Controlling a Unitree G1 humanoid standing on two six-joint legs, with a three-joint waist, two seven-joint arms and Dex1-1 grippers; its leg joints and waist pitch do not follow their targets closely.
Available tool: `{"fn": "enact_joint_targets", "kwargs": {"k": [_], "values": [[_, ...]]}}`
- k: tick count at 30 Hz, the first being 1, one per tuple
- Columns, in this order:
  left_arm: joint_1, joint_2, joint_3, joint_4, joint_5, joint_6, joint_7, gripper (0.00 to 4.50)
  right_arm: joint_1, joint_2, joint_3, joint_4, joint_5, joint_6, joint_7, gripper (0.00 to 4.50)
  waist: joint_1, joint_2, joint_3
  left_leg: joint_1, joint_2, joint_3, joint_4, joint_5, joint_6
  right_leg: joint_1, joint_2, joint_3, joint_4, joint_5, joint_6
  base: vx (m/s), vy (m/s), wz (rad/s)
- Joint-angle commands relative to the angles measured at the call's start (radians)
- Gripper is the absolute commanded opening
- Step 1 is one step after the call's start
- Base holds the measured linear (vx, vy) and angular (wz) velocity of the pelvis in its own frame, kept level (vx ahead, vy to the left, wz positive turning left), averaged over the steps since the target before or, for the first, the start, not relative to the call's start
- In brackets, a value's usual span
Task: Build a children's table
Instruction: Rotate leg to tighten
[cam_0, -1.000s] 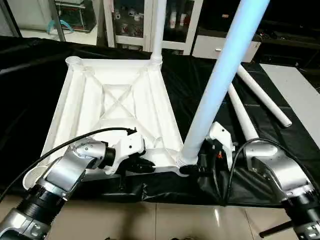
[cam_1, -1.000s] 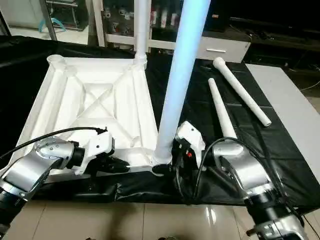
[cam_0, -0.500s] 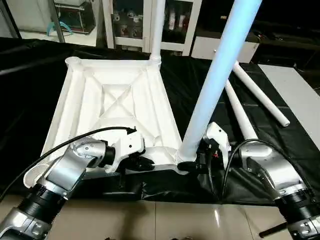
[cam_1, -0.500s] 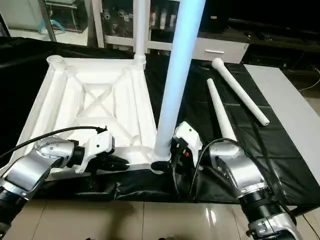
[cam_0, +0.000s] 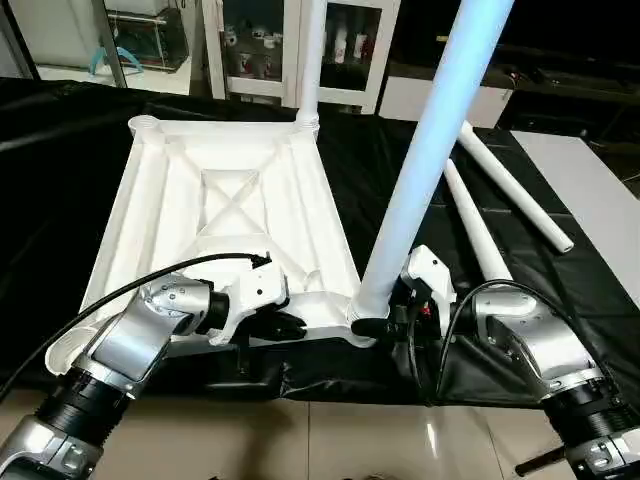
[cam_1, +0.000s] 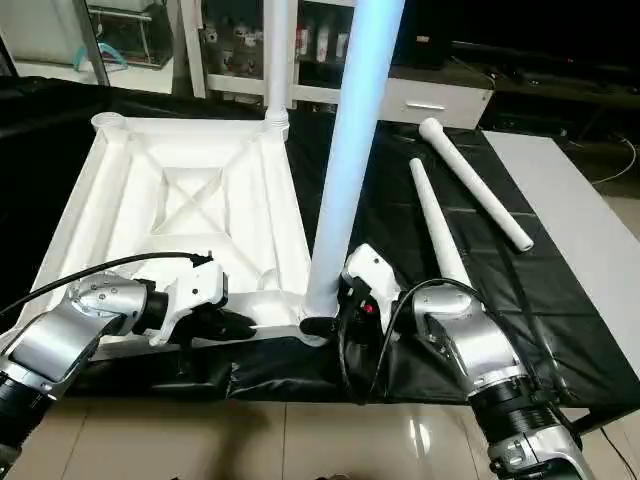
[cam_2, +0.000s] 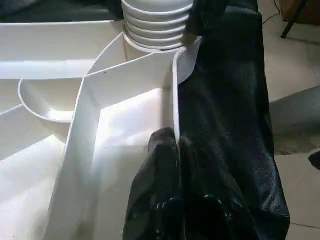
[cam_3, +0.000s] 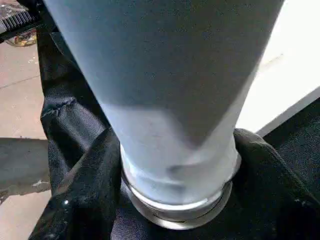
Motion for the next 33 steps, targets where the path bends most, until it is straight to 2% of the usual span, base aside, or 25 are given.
{"fn": "enact_joint_targets", "kwargs": {"k": [1,4,6,8,9,12,14,15,16,17,19,20,21,22,23,24,25,27,28,31,33], "values": [[-0.017,-0.017,-0.013,-0.017,-0.005,-0.020,-0.012,0.00,-0.008,0.012,0.000,0.016,-0.010,-0.009,-0.023,2.77,0.003,0.010,-0.068,-0.007,0.022,-0.002,-0.073,-0.166,0.023,0.070,-0.051,0.054,-0.072,-0.327,-0.153,0.000,0.000,0.00],[-0.016,-0.024,-0.008,-0.012,0.002,-0.007,0.011,0.00,-0.013,0.050,-0.032,0.049,-0.010,-0.005,-0.097,2.77,0.000,0.011,-0.067,-0.007,0.021,-0.002,-0.074,-0.177,0.020,0.068,-0.050,0.053,-0.074,-0.335,-0.154,0.000,0.000,0.00],[-0.020,-0.041,-0.003,0.003,0.013,-0.002,0.045,0.00,-0.023,0.084,-0.056,0.090,-0.024,-0.011,-0.181,2.77,-0.006,0.010,-0.067,-0.008,0.020,-0.004,-0.076,-0.195,0.007,0.069,-0.050,0.051,-0.079,-0.372,-0.139,0.000,0.000,0.00],[-0.031,-0.087,0.016,0.032,0.029,0.037,0.134,0.00,-0.025,0.134,-0.080,0.132,-0.034,-0.010,-0.285,2.77,-0.013,0.009,-0.066,-0.006,0.019,-0.006,-0.076,-0.217,-0.004,0.065,-0.050,0.049,-0.084,-0.414,-0.126,0.000,0.000,0.00],[-0.040,-0.131,0.033,0.057,0.041,0.069,0.212,0.00,-0.035,0.187,-0.107,0.183,-0.039,-0.013,-0.389,2.77,-0.015,0.011,-0.067,-0.005,0.018,-0.006,-0.074,-0.222,-0.012,0.063,-0.051,0.049,-0.086,-0.434,-0.120,0.000,0.000,0.00],[-0.056,-0.190,0.055,0.092,0.055,0.111,0.313,0.00,-0.074,0.255,-0.145,0.279,-0.051,-0.040,-0.546,2.77,-0.026,0.011,-0.068,-0.010,0.016,-0.011,-0.075,-0.234,-0.024,0.064,-0.052,0.044,-0.091,-0.481,-0.097,0.000,0.000,0.00],[-0.072,-0.236,0.072,0.117,0.067,0.147,0.394,0.00,-0.106,0.295,-0.158,0.344,-0.062,-0.066,-0.637,2.76,-0.026,0.011,-0.069,-0.006,0.013,-0.011,-0.072,-0.245,-0.018,0.061,-0.052,0.042,-0.097,-0.497,-0.086,0.000,0.000,0.00],[-0.083,-0.266,0.084,0.133,0.073,0.172,0.445,0.00,-0.128,0.320,-0.163,0.383,-0.071,-0.084,-0.686,2.76,-0.030,0.016,-0.067,-0.004,0.015,-0.010,-0.072,-0.255,-0.020,0.054,-0.051,0.042,-0.096,-0.493,-0.091,0.000,0.000,0.00],[-0.083,-0.266,0.084,0.133,0.073,0.172,0.445,0.00,-0.128,0.320,-0.163,0.383,-0.071,-0.084,-0.686,2.76,-0.032,0.014,-0.067,-0.003,0.013,-0.008,-0.071,-0.261,-0.017,0.054,-0.048,0.041,-0.100,-0.496,-0.089,0.000,0.000,0.00],[-0.108,-0.330,0.110,0.176,0.096,0.216,0.559,0.00,-0.178,0.372,-0.177,0.463,-0.086,-0.120,-0.798,2.76,-0.028,0.011,-0.069,-0.003,0.012,-0.009,-0.071,-0.256,-0.011,0.058,-0.048,0.041,-0.100,-0.484,-0.084,0.000,0.000,0.00],[-0.120,-0.361,0.122,0.198,0.109,0.229,0.612,0.00,-0.204,0.399,-0.190,0.504,-0.091,-0.135,-0.851,2.76,-0.032,0.013,-0.069,-0.001,0.011,-0.007,-0.069,-0.263,-0.016,0.051,-0.046,0.039,-0.099,-0.489,-0.081,0.000,0.000,0.00],[-0.143,-0.420,0.154,0.237,0.119,0.250,0.712,0.00,-0.252,0.439,-0.207,0.578,-0.107,-0.160,-0.956,2.75,-0.030,0.009,-0.070,-0.003,0.011,-0.007,-0.069,-0.256,-0.012,0.054,-0.047,0.040,-0.099,-0.472,-0.078,0.000,0.000,0.00],[-0.154,-0.445,0.164,0.255,0.124,0.250,0.758,0.00,-0.275,0.456,-0.215,0.612,-0.108,-0.173,-0.993,2.75,-0.032,0.011,-0.068,-0.004,0.011,-0.008,-0.069,-0.259,-0.015,0.051,-0.047,0.039,-0.097,-0.472,-0.080,0.000,0.000,0.00],[-0.163,-0.462,0.169,0.269,0.126,0.248,0.786,0.00,-0.294,0.469,-0.220,0.641,-0.110,-0.183,-1.025,2.75,-0.030,0.009,-0.072,-0.003,0.010,-0.007,-0.068,-0.251,-0.014,0.054,-0.046,0.039,-0.096,-0.459,-0.077,0.000,0.000,0.00],[-0.170,-0.476,0.172,0.281,0.127,0.243,0.808,0.00,-0.311,0.480,-0.225,0.666,-0.109,-0.195,-1.046,2.75,-0.027,0.009,-0.074,-0.006,0.011,-0.006,-0.068,-0.227,-0.006,0.055,-0.047,0.042,-0.088,-0.405,-0.088,0.000,0.000,0.00],[-0.177,-0.488,0.175,0.293,0.127,0.237,0.827,0.00,-0.330,0.491,-0.231,0.689,-0.105,-0.207,-1.056,2.75,-0.027,0.003,-0.073,-0.010,0.011,-0.004,-0.069,-0.219,0.003,0.056,-0.045,0.042,-0.086,-0.378,-0.095,0.000,0.000,0.00],[-0.180,-0.494,0.175,0.299,0.127,0.235,0.835,0.00,-0.343,0.500,-0.236,0.706,-0.101,-0.218,-1.056,2.75,-0.026,0.004,-0.075,-0.010,0.011,-0.004,-0.068,-0.212,0.007,0.058,-0.046,0.043,-0.081,-0.359,-0.100,0.000,0.000,0.00],[-0.179,-0.489,0.167,0.295,0.127,0.232,0.820,0.00,-0.356,0.506,-0.238,0.716,-0.097,-0.232,-1.042,2.74,-0.023,0.004,-0.078,-0.015,0.011,-0.002,-0.068,-0.161,0.027,0.064,-0.046,0.046,-0.069,-0.269,-0.126,0.000,0.000,0.00],[-0.175,-0.480,0.160,0.287,0.131,0.232,0.801,0.00,-0.363,0.511,-0.245,0.723,-0.089,-0.244,-1.017,2.74,-0.021,0.004,-0.078,-0.014,0.013,0.000,-0.067,-0.138,0.038,0.064,-0.046,0.047,-0.064,-0.221,-0.141,0.000,0.000,0.00],[-0.167,-0.463,0.152,0.274,0.136,0.229,0.769,0.00,-0.371,0.514,-0.249,0.730,-0.086,-0.269,-0.983,2.74,-0.022,0.004,-0.078,-0.014,0.012,0.002,-0.067,-0.116,0.053,0.067,-0.046,0.047,-0.059,-0.182,-0.164,0.000,0.000,0.00],[-0.158,-0.442,0.146,0.267,0.136,0.224,0.737,0.00,-0.369,0.510,-0.251,0.717,-0.080,-0.301,-0.931,2.74,-0.024,0.006,-0.075,-0.015,0.012,0.003,-0.067,-0.140,0.058,0.068,-0.049,0.047,-0.064,-0.217,-0.165,0.000,0.000,0.00]]}}
